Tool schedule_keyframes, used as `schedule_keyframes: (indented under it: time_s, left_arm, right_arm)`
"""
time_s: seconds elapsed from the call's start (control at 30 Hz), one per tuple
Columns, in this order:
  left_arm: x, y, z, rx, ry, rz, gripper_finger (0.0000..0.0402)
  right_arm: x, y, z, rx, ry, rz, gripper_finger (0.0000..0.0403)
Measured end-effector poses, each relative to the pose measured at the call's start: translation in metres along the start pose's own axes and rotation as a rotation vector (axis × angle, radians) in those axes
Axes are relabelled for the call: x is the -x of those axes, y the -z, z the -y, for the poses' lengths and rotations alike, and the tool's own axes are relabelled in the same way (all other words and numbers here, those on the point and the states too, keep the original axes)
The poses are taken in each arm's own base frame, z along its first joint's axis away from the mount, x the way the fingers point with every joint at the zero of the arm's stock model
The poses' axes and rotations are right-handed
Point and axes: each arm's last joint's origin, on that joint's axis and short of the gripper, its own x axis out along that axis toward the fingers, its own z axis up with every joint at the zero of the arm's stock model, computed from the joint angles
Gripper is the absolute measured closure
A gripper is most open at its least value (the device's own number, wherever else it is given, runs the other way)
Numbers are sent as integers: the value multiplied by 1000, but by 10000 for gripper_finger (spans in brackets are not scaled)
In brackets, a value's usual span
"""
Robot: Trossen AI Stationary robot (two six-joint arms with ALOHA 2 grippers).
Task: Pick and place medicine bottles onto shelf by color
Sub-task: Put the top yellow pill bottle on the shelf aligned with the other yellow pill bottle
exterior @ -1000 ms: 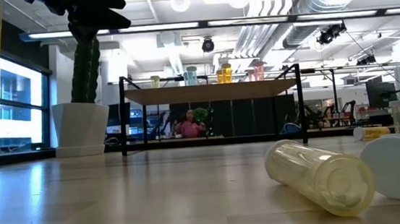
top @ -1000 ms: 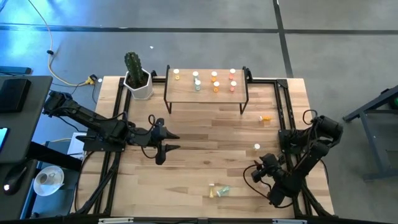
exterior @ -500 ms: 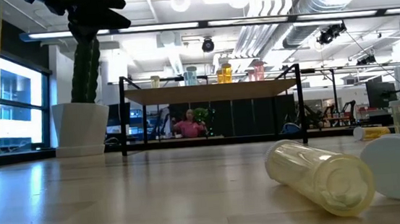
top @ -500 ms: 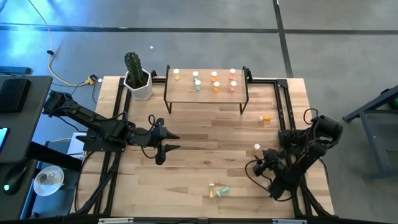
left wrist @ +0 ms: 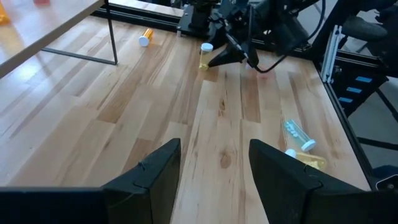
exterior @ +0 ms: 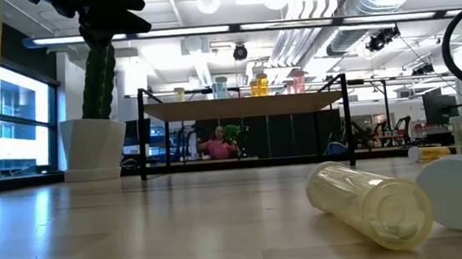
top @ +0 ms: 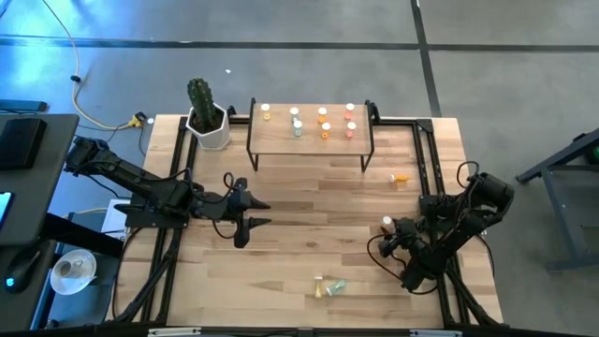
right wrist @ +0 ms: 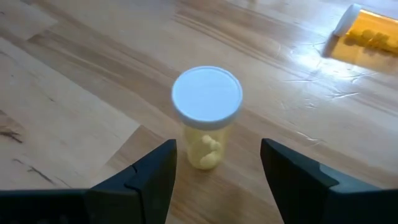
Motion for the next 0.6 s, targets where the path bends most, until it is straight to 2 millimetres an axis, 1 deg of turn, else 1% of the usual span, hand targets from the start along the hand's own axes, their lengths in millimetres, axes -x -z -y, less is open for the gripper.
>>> schedule_keyframes:
  time_s: [0.17,0.43,0.53,0.6]
  left_arm:
    - [0,0,0,0,0,0,222]
    - [0,0,0,0,-1,0,222]
    - [0,0,0,0,-1,0,222]
    - [0,0,0,0,-1,0,222]
  right_arm:
    - [-1,0,0,-1,3,1,178]
    - [-10,-6,1,-1,24,38,178]
    - [-11,-5,-1,15,24,16,185]
    - [-11,-4,-2,17,18,9,197]
